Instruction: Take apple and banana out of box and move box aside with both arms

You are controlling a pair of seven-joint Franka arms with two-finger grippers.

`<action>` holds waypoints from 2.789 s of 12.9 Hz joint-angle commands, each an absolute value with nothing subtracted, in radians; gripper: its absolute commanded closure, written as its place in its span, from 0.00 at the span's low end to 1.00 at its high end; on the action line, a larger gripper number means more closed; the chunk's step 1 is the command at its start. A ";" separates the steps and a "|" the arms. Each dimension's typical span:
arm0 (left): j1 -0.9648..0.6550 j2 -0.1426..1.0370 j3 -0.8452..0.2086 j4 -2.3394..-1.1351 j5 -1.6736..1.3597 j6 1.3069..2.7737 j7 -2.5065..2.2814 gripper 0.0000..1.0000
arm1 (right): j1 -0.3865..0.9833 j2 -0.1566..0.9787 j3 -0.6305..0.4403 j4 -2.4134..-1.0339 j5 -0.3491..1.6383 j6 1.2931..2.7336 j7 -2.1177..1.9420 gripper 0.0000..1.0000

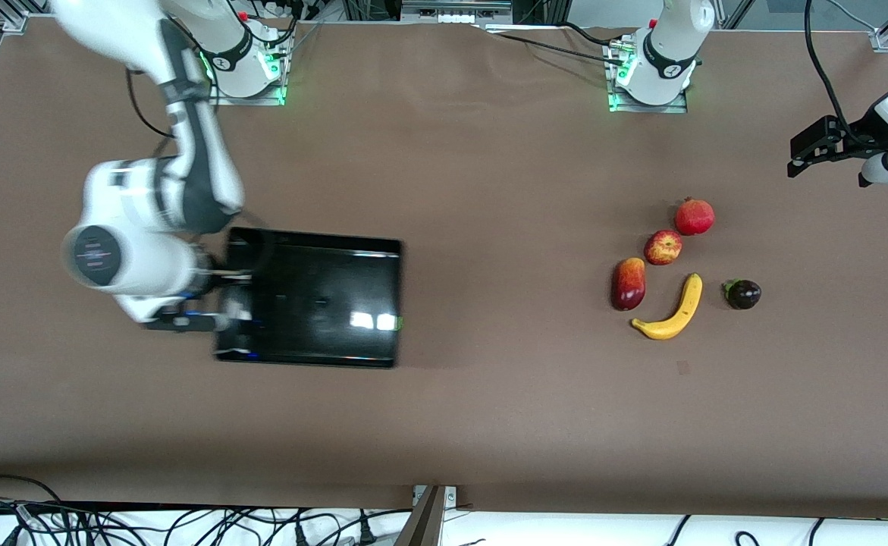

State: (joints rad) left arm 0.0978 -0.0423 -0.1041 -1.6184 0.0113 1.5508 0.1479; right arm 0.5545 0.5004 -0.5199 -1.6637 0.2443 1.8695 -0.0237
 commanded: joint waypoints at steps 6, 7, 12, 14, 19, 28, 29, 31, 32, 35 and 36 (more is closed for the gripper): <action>0.103 -0.035 -0.112 -1.586 -0.012 1.531 0.146 0.00 | 0.531 0.367 -0.615 -2.078 0.275 2.241 -0.382 1.00; 0.103 -0.035 -0.112 -1.586 -0.012 1.531 0.144 0.00 | 0.532 0.367 -0.615 -2.074 0.275 2.237 -0.356 0.57; 0.103 -0.035 -0.109 -1.588 -0.012 1.531 0.149 0.00 | 0.523 0.339 -0.661 -1.831 0.270 1.833 -0.215 0.00; 0.101 -0.037 -0.113 -1.586 -0.012 1.531 0.146 0.00 | 0.522 0.339 -0.666 -1.696 0.264 1.674 -0.213 0.00; 0.101 -0.037 -0.114 -1.586 -0.012 1.531 0.144 0.00 | 0.538 0.337 -0.672 -1.468 0.164 1.508 -0.219 0.00; 0.103 -0.034 -0.107 -1.586 -0.012 1.532 0.150 0.00 | 0.143 0.140 -0.168 -1.536 -0.026 1.492 0.009 0.00; 0.103 -0.035 -0.110 -1.586 -0.012 1.531 0.147 0.00 | 0.073 0.093 -0.105 -1.619 -0.038 1.565 0.014 0.00; 0.103 -0.035 -0.109 -1.588 -0.012 1.529 0.149 0.00 | -0.032 0.035 -0.032 -1.736 -0.009 1.699 0.005 0.00; 0.103 -0.035 -0.110 -1.586 -0.012 1.529 0.149 0.00 | -0.049 -0.016 -0.026 -1.762 -0.005 1.718 0.014 0.00; 0.103 -0.037 -0.114 -1.586 -0.012 1.531 0.146 0.00 | -0.057 -0.028 -0.015 -1.789 -0.006 1.710 0.005 0.00; 0.103 -0.037 -0.114 -1.586 -0.012 1.529 0.146 0.00 | -0.055 -0.017 -0.015 -1.783 -0.008 1.709 0.003 0.00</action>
